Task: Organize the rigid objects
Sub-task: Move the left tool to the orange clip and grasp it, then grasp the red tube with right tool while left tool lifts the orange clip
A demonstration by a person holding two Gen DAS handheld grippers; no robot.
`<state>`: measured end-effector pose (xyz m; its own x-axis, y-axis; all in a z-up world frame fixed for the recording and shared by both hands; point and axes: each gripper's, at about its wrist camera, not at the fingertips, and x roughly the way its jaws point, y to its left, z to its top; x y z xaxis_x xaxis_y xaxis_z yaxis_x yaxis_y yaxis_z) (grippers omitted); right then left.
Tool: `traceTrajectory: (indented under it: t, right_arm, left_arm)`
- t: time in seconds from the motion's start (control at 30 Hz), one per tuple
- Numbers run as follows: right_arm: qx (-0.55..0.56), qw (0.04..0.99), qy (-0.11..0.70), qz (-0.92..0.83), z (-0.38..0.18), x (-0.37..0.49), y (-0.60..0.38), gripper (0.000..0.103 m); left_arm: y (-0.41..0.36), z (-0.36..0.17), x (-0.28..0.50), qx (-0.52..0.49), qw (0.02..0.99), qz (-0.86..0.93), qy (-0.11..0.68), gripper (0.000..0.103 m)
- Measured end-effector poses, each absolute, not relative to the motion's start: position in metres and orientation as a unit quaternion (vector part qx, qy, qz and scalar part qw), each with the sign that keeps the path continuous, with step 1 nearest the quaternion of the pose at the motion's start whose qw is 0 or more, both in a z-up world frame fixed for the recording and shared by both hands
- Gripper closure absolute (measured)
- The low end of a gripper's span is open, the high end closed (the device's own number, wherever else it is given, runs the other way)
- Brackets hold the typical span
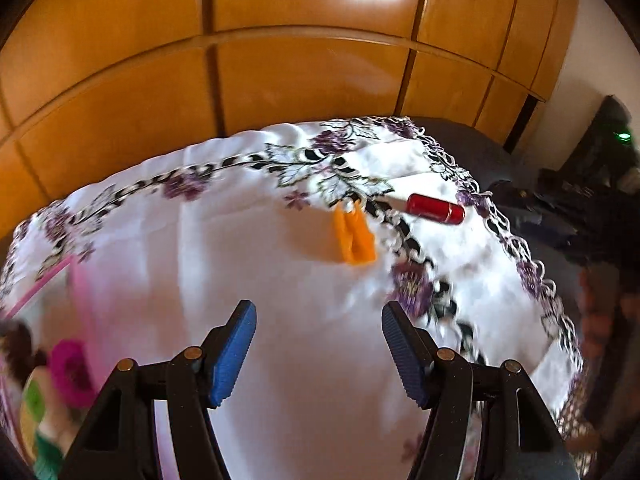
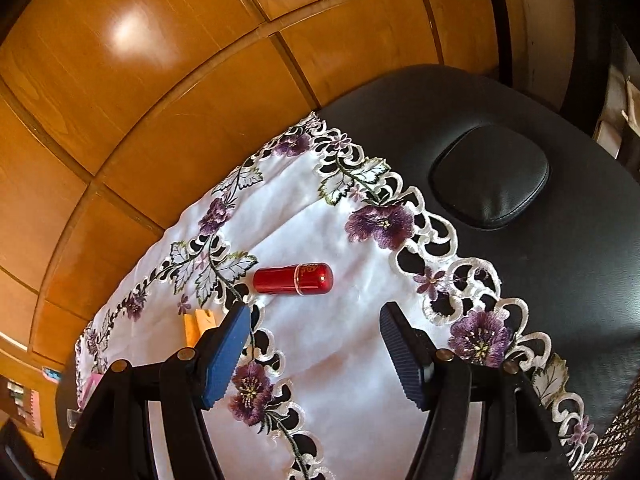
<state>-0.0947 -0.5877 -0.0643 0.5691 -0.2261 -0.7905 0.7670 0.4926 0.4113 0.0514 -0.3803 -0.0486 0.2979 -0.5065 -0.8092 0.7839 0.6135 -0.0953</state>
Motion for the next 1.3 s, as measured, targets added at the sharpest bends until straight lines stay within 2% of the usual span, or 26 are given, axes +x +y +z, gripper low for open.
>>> traceTrajectory:
  t: [0.43,0.5,0.53,0.57,0.8,1.07,1.3]
  right_arm:
    - [0.417,0.795,0.340,-0.278,-0.067,-0.090,-0.587,0.035]
    - [0.416,0.796,0.344,-0.274,-0.068,-0.087,-0.586,0.035]
    - [0.416,0.796,0.345,-0.272,-0.068,-0.086,-0.586,0.035]
    - [0.414,0.796,0.346,-0.273,-0.069,-0.086,-0.586,0.035]
    - [0.417,0.791,0.350,-0.280,-0.071,-0.088,-0.588,0.035]
    - [0.422,0.778,0.360,-0.296,-0.077,-0.091,-0.591,0.035]
    - [0.391,0.777,0.401,-0.287,-0.084,-0.076,-0.581,0.035]
  left_arm:
    - [-0.479,-0.092,0.089,0.172,0.772,-0.411,0.453,0.038]
    - [-0.490,-0.102,0.094,0.179,0.767,-0.408,0.463,0.049]
    - [-0.495,-0.107,0.096,0.186,0.763,-0.407,0.467,0.069]
    - [-0.496,-0.111,0.095,0.194,0.765,-0.402,0.464,0.077]
    - [-0.469,-0.109,0.080,0.192,0.771,-0.402,0.454,0.077]
    - [-0.382,-0.107,0.031,0.188,0.791,-0.374,0.445,0.077]
    - [-0.342,-0.116,0.008,0.188,0.813,-0.382,0.397,0.076]
